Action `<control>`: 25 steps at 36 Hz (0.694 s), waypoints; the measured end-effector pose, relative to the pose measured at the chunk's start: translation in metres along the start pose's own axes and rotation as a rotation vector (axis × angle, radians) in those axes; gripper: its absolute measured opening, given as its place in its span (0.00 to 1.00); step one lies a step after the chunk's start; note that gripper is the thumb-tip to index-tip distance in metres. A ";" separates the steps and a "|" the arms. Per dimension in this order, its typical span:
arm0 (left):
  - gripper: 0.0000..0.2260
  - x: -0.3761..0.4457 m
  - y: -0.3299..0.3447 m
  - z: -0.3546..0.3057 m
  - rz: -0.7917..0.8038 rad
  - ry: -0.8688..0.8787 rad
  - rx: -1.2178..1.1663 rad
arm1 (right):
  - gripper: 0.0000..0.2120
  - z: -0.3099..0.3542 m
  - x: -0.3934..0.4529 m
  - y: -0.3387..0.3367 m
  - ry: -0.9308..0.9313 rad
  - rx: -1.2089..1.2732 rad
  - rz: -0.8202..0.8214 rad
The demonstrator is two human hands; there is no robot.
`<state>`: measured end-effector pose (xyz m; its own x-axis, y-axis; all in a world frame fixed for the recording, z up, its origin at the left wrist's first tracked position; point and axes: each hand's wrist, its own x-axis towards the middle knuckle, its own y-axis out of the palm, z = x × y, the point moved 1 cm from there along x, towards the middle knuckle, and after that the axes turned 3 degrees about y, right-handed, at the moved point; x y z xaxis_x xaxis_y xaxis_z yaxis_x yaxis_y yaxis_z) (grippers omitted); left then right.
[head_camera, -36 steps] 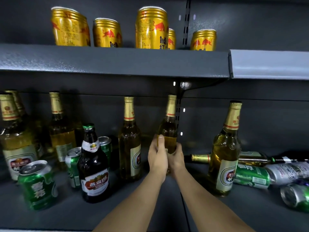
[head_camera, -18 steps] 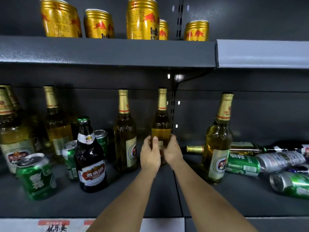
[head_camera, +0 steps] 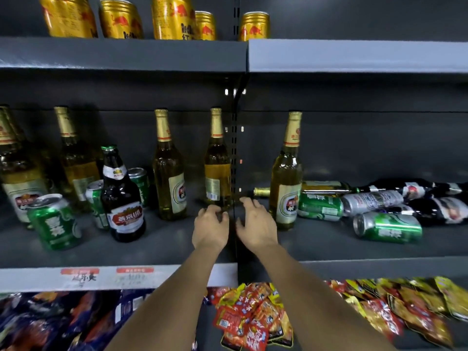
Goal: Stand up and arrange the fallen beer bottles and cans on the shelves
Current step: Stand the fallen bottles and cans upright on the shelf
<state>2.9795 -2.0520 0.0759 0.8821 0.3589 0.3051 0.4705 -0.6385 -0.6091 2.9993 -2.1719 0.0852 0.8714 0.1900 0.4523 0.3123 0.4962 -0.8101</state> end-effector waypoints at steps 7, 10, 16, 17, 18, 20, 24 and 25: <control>0.11 -0.028 0.019 -0.021 0.016 0.080 -0.063 | 0.18 -0.035 -0.036 -0.044 0.117 -0.088 -0.230; 0.10 -0.041 0.032 -0.029 0.030 0.123 -0.085 | 0.18 -0.056 -0.046 -0.058 0.211 -0.134 -0.253; 0.10 -0.062 0.054 -0.058 0.097 0.249 -0.055 | 0.17 -0.094 -0.063 -0.083 0.393 -0.264 -0.182; 0.10 -0.065 0.059 -0.064 0.111 0.273 -0.055 | 0.17 -0.100 -0.065 -0.086 0.420 -0.289 -0.169; 0.09 -0.066 0.064 -0.070 0.122 0.296 -0.059 | 0.18 -0.106 -0.068 -0.091 0.446 -0.312 -0.159; 0.09 -0.070 0.075 -0.082 0.148 0.328 -0.070 | 0.20 -0.120 -0.072 -0.099 0.499 -0.339 -0.143; 0.09 -0.075 0.100 -0.107 0.195 0.326 -0.072 | 0.23 -0.148 -0.073 -0.118 0.560 -0.398 -0.115; 0.10 -0.075 0.103 -0.110 0.212 0.324 -0.068 | 0.25 -0.153 -0.073 -0.121 0.568 -0.412 -0.106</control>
<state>2.9647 -2.2195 0.0708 0.9165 -0.0121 0.3999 0.2683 -0.7230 -0.6367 2.9559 -2.3751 0.0938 0.8559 -0.3686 0.3628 0.4262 0.1054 -0.8984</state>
